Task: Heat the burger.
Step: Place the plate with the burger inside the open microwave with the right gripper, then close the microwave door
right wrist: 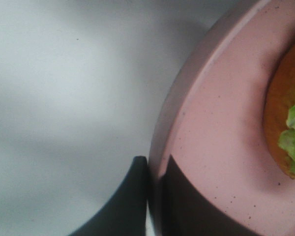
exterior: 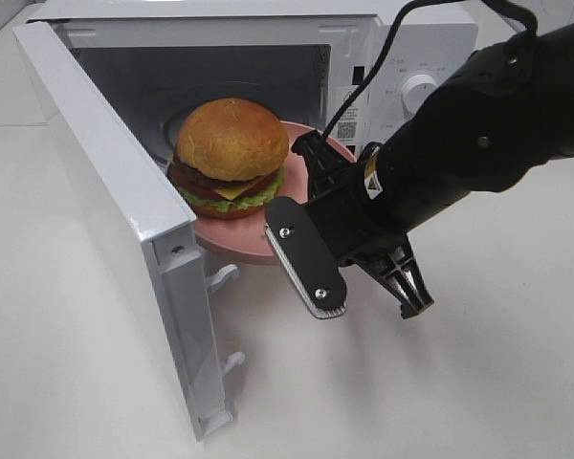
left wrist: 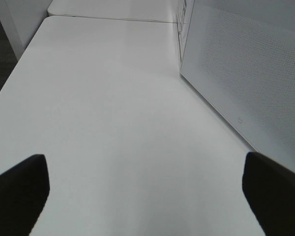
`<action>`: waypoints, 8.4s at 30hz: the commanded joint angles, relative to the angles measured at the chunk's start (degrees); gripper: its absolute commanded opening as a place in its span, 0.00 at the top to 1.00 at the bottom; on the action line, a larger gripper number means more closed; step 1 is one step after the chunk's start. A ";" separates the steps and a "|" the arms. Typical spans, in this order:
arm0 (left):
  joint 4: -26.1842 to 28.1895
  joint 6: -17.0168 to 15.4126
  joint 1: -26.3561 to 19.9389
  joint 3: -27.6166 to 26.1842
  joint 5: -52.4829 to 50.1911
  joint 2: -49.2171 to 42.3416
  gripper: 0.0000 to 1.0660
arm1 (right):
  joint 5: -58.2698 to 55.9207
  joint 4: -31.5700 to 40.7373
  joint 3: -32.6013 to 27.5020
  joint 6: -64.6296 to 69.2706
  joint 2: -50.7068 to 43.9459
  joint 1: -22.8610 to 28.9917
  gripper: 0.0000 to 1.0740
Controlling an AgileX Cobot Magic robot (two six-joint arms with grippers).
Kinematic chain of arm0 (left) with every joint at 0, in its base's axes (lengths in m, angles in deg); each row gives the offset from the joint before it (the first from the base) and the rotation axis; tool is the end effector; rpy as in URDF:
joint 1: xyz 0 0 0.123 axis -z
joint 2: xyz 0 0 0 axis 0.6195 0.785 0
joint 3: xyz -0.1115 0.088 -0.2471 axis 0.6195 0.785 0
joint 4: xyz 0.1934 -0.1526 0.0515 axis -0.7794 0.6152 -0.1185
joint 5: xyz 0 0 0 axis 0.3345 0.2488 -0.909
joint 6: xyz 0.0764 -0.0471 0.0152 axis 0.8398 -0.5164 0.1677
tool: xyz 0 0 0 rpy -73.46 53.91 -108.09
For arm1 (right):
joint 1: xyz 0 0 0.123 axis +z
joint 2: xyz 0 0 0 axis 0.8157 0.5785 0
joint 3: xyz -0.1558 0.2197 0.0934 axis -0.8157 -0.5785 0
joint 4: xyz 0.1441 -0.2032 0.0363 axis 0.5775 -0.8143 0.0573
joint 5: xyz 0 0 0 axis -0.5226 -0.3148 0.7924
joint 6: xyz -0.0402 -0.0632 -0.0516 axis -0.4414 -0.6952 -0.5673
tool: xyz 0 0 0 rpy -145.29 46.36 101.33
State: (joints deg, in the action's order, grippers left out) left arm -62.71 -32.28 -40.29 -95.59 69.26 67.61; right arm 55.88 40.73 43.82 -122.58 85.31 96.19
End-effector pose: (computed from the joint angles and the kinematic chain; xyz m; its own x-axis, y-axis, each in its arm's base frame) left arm -0.0082 -0.0052 0.2796 -0.4572 -0.0451 -0.8882 0.0003 0.9987 -0.0509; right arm 0.2529 0.2163 0.1861 0.6147 -0.7881 0.0338 -0.6394 -0.5229 -0.5637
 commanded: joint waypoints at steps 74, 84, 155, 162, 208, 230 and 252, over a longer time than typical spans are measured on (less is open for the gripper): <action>0.06 0.00 0.00 0.00 -0.69 -0.92 0.04 | -10.08 3.38 42.74 -2.29 26.59 -1.78 1.00; 0.06 0.00 0.00 0.00 -0.69 -0.92 0.04 | -10.49 4.01 47.44 -1.15 29.22 -4.24 1.00; 0.06 0.00 0.00 0.00 -0.69 -0.92 0.04 | -14.73 6.13 62.97 4.93 41.02 -4.98 0.97; 0.06 0.00 0.00 0.00 -0.69 -0.92 0.04 | -14.84 6.13 62.97 5.10 41.02 -4.98 0.91; 0.06 0.00 0.00 0.00 -0.69 -0.92 0.04 | -25.04 8.88 62.97 12.61 38.56 -4.98 0.36; 0.06 0.00 0.00 0.00 -0.69 -0.92 0.04 | -28.25 12.15 60.96 12.78 35.47 -4.98 0.36; 0.06 0.00 0.00 0.00 -0.69 -0.92 0.04 | -20.05 11.80 34.61 12.66 18.79 -4.98 0.36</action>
State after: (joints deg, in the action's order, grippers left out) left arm -62.77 -32.28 -40.29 -95.59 69.26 67.61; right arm 34.57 52.53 82.04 -110.15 106.74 91.50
